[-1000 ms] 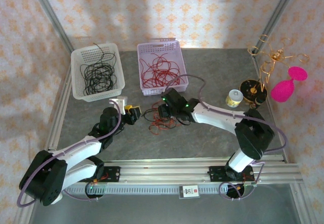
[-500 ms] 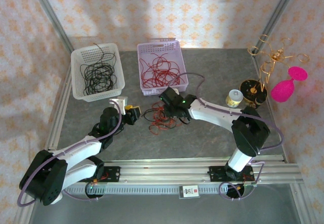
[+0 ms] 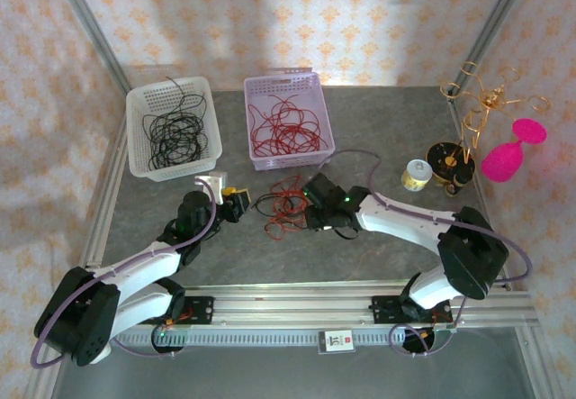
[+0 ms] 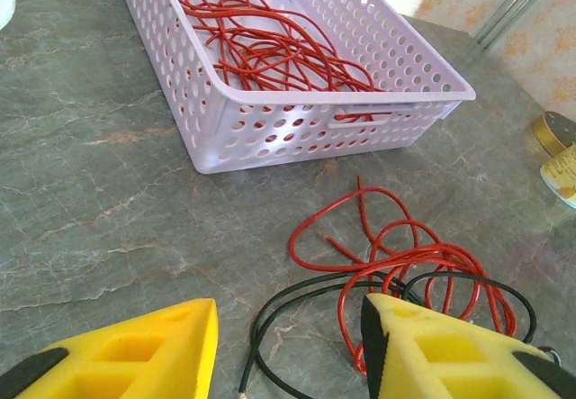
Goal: Untangle the cables
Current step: Untie the cable from multiple cables.
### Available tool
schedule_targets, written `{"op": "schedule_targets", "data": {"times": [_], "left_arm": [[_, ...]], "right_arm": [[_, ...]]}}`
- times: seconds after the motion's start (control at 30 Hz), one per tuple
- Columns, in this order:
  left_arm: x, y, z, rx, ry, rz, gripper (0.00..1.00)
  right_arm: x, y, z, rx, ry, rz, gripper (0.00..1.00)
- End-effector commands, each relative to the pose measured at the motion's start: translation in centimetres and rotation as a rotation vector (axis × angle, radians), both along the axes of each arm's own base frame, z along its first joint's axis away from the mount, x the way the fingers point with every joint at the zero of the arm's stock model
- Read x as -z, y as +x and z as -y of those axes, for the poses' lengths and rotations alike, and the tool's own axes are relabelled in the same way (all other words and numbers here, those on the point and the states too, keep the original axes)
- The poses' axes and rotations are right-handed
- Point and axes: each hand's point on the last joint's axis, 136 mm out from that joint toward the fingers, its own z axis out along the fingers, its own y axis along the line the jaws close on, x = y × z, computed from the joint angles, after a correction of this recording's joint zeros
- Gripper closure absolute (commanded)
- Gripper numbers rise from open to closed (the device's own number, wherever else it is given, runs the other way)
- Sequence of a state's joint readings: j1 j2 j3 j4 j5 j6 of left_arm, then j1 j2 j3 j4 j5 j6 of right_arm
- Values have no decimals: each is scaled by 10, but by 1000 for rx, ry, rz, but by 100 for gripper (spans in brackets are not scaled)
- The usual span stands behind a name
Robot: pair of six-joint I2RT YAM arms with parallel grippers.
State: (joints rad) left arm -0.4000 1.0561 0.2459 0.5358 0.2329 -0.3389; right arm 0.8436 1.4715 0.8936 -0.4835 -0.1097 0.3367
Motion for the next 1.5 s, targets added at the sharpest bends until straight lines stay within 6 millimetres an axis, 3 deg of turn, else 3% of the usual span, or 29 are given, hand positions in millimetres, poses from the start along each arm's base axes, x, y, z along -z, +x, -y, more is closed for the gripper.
{"op": "schedule_targets", "data": {"times": [0.0, 0.37, 0.67, 0.97, 1.27, 1.37, 1.47], "left_arm": [[-1, -2, 7, 37, 2, 14, 53], [-4, -5, 5, 33, 5, 22, 54], [-7, -6, 6, 42, 0, 32, 55], [-34, -21, 28, 176, -66, 140, 54], [-97, -65, 78, 471, -187, 340, 53], [-106, -77, 99, 577, -183, 362, 52], [-109, -73, 113, 611, -165, 354, 52]], "right_arm": [[-1, 7, -17, -35, 65, 31, 66], [15, 27, -9, 27, 44, 85, 69], [9, 27, 4, 42, 22, 129, 97], [-67, 21, -1, -14, 61, 191, 100], [-158, 31, -16, -27, 217, 335, 100], [-180, 34, -25, -54, 257, 358, 100], [-195, 35, -35, -83, 294, 367, 100]]}}
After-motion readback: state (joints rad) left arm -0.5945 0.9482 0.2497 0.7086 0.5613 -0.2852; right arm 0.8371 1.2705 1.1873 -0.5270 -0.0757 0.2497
